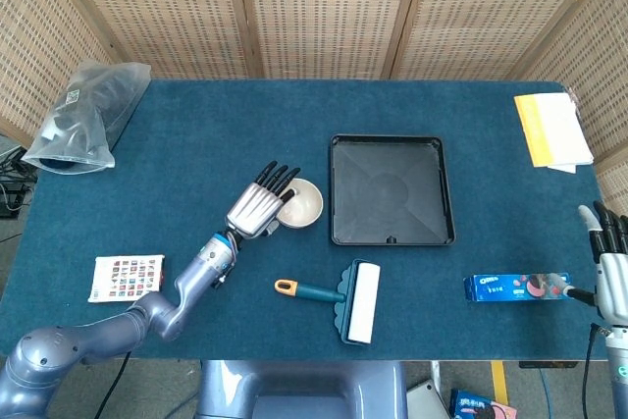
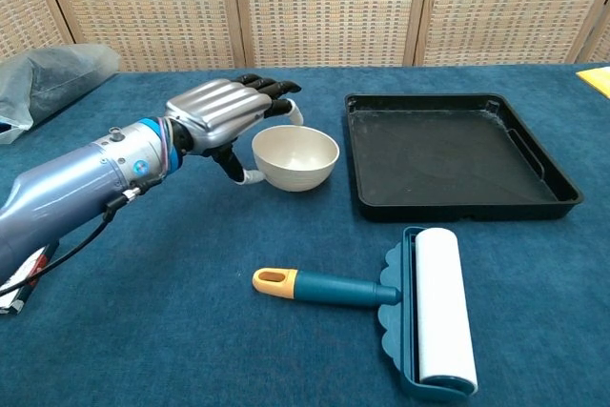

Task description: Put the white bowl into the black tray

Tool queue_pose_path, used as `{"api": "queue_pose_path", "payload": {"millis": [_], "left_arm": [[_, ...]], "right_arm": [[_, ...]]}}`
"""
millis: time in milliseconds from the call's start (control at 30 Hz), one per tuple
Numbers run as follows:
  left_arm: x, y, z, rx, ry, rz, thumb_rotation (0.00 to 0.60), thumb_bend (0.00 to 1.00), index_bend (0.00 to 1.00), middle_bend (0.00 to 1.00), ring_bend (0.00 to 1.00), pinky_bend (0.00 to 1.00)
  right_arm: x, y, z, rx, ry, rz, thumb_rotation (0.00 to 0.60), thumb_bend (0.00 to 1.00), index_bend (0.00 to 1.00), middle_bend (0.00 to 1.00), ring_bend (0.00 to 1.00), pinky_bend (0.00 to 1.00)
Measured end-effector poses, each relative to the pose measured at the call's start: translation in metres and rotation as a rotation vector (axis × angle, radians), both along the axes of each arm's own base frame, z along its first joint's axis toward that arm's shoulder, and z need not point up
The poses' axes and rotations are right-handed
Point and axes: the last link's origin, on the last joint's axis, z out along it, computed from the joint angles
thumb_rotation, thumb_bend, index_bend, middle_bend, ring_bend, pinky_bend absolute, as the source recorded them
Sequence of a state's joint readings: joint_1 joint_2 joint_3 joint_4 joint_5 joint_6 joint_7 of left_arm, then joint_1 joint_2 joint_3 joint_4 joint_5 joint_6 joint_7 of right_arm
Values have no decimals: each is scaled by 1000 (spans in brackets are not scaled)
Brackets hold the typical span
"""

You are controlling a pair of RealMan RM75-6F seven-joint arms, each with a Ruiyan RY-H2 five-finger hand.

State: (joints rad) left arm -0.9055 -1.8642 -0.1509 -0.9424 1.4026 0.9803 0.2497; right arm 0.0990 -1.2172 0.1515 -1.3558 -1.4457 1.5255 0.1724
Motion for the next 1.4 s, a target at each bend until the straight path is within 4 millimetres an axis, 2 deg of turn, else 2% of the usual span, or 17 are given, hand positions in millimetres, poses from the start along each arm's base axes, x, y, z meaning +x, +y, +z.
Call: {"api": "queue_pose_path", "payload": {"millis": [133,400,567,767,933,1100,1200,1300,1400], "left_arm": [[-9,-2,13,6,15,-2,600,193,0,0,0,0],[-32,-15,48,31,-18,26,600,192,0,0,0,0],[-53,-28,78,63,-59,84,600,85,0,0,0,0],[-94,-57,133,173,-98,182,600,62,0,0,0,0],[-132,-96,171,269,-107,280,600,62,0,0,0,0],[-160,-137,189,310,-140,360,600,62,0,0,0,0],[-172,-156,195,320,-145,372,600,63,0,0,0,0],[-177,-165,200,329,-151,370,600,63,0,0,0,0],[-179,-166,203,330,-165,370,600,62,0,0,0,0]], "right_arm": [[1,0,0,0,5,5,600,159,18,0,0,0],[6,2,-2,5,12,19,600,159,15,0,0,0],[7,3,-4,15,23,17,600,159,15,0,0,0],[11,3,-8,25,33,23,600,158,15,0,0,0],[13,3,-11,29,48,26,600,158,15,0,0,0],[15,0,-14,32,52,27,600,159,19,0,0,0],[17,-2,-17,38,55,33,600,158,56,0,0,0],[24,-6,-21,44,54,55,600,158,101,0,0,0],[33,-13,-23,53,66,88,600,158,150,0,0,0]]}}
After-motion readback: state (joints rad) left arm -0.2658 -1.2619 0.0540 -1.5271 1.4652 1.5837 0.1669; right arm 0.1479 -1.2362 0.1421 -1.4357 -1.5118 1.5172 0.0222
